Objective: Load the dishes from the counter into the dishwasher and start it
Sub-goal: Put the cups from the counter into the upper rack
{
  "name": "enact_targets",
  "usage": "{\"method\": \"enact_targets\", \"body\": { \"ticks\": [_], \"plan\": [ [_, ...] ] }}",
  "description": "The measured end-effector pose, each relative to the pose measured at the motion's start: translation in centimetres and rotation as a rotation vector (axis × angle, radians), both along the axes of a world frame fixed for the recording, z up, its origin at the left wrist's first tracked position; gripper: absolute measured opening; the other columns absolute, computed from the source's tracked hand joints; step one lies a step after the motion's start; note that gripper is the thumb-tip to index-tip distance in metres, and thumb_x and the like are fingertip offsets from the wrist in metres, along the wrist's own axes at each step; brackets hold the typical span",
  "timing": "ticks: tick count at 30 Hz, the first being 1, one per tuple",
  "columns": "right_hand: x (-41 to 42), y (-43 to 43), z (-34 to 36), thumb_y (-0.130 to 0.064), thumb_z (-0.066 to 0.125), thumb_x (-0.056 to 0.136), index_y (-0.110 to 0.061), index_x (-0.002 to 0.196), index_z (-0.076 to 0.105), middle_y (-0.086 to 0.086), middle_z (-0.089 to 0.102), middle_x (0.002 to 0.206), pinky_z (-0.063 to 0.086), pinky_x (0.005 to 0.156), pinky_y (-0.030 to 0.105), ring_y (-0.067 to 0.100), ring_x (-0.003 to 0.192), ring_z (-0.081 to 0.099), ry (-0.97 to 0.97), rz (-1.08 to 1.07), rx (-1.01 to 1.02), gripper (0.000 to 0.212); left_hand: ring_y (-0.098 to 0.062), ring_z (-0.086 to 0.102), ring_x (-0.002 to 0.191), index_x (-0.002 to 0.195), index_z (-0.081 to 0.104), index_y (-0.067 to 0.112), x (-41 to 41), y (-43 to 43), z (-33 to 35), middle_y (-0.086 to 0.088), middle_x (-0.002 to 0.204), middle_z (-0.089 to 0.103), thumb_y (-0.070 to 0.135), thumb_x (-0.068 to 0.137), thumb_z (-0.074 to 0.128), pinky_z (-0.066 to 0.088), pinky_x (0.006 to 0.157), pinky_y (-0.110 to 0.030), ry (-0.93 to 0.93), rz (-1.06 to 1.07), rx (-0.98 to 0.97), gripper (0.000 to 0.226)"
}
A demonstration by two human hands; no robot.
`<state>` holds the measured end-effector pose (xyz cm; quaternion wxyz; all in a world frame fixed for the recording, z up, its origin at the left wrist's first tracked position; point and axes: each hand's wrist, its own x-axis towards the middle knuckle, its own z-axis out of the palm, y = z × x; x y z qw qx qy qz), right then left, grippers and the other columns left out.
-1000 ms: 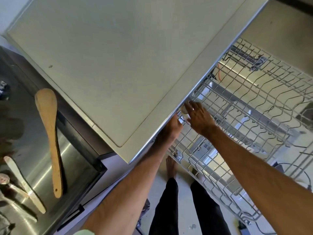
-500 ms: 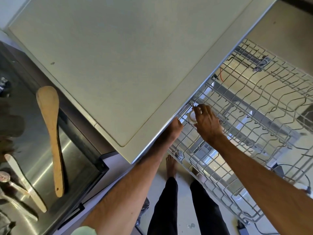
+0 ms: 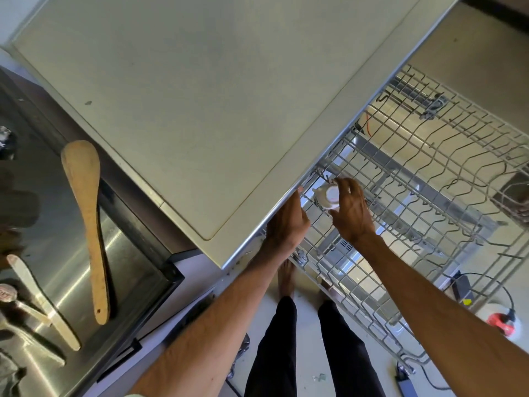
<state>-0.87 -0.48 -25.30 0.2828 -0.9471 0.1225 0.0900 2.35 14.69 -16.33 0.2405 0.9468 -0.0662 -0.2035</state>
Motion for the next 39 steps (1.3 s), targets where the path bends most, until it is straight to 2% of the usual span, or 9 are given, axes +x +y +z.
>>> {"method": "enact_targets", "body": {
  "ticks": [5,7,11,14,16,21,27,34,39],
  "plan": [
    [-0.8,0.3,0.6,0.013,0.081,0.065,-0.001,0.140,0.042,0.023,0.043,0.143,0.050,0.100,0.056,0.044,0.127,0.050,-0.081,-0.083,0.095,0.086,-0.027,0.059,0.115,0.127,0.053,0.011,-2.2,0.7,0.8,-0.009,0.124,0.061,-0.008,0.081,0.060,0.054,0.088,-0.039,-0.066,-0.038,-0.033,0.050],
    [-0.8,0.6,2.1,0.013,0.076,0.069,-0.003,0.134,0.050,0.019,0.052,0.134,0.054,0.093,0.054,0.038,0.117,0.058,-0.171,-0.164,0.143,0.072,-0.025,0.056,0.116,0.125,0.051,0.015,-2.8,0.7,1.6,-0.005,0.124,0.058,-0.006,0.083,0.060,0.053,0.090,-0.040,-0.058,-0.046,-0.052,0.048],
    [-0.7,1.7,9.8,0.013,0.061,0.079,-0.009,0.111,0.064,0.006,0.064,0.110,0.059,0.075,0.035,0.016,0.093,0.065,-0.383,-0.394,0.298,0.039,-0.018,0.052,0.119,0.130,0.046,0.023,-3.6,-0.1,5.6,0.001,0.129,0.055,0.002,0.090,0.056,0.050,0.094,-0.038,-0.007,-0.090,-0.129,0.046],
    [-1.0,2.7,16.9,0.013,0.056,0.079,-0.007,0.099,0.068,-0.001,0.064,0.098,0.052,0.070,0.015,0.001,0.086,0.062,-0.548,-0.485,0.369,0.031,-0.015,0.054,0.121,0.134,0.044,0.026,-4.2,-0.7,10.3,0.005,0.131,0.056,0.007,0.093,0.054,0.051,0.095,-0.042,-0.027,-0.124,-0.222,0.047],
    [-0.8,3.6,20.9,0.013,0.052,0.078,-0.008,0.096,0.069,-0.002,0.065,0.095,0.049,0.069,0.012,0.001,0.086,0.062,-0.607,-0.483,0.391,0.032,-0.017,0.055,0.120,0.135,0.045,0.023,-4.4,-0.4,13.4,0.003,0.130,0.057,0.006,0.091,0.054,0.051,0.092,-0.045,-0.085,-0.142,-0.279,0.048],
    [2.0,7.3,27.1,0.014,0.050,0.077,-0.012,0.097,0.069,-0.003,0.068,0.094,0.051,0.066,0.020,0.007,0.088,0.065,-0.608,-0.335,0.518,0.037,-0.010,0.057,0.109,0.131,0.050,0.025,-3.1,3.4,20.0,0.010,0.124,0.058,0.008,0.093,0.054,0.053,0.082,-0.034,-0.267,-0.008,-0.289,0.041],
    [6.9,16.9,30.7,0.012,0.052,0.076,-0.019,0.098,0.065,-0.008,0.065,0.098,0.054,0.070,0.026,0.009,0.089,0.063,-0.467,0.035,0.611,0.040,-0.001,0.059,0.106,0.127,0.051,0.033,-1.8,13.9,23.6,0.019,0.125,0.056,0.015,0.095,0.054,0.056,0.084,-0.032,-0.368,0.260,-0.181,0.036],
    [11.1,28.8,30.8,-0.008,0.061,0.094,-0.021,0.101,0.063,-0.007,0.062,0.100,0.058,0.078,0.033,0.007,0.090,0.060,-0.338,0.429,0.585,0.015,-0.003,0.059,0.103,0.116,0.056,0.035,-1.9,26.1,24.1,0.017,0.117,0.057,0.018,0.094,0.057,0.056,0.086,-0.033,-0.397,0.567,-0.069,0.028],
    [15.1,35.8,29.9,-0.007,0.064,0.085,-0.023,0.109,0.060,-0.007,0.059,0.110,0.056,0.083,0.031,0.012,0.101,0.060,-0.311,0.611,0.460,0.029,-0.005,0.058,0.101,0.110,0.055,0.033,-1.5,33.0,24.1,0.019,0.109,0.057,0.016,0.090,0.061,0.054,0.083,-0.032,-0.436,0.654,0.033,0.027]
  ]
}}
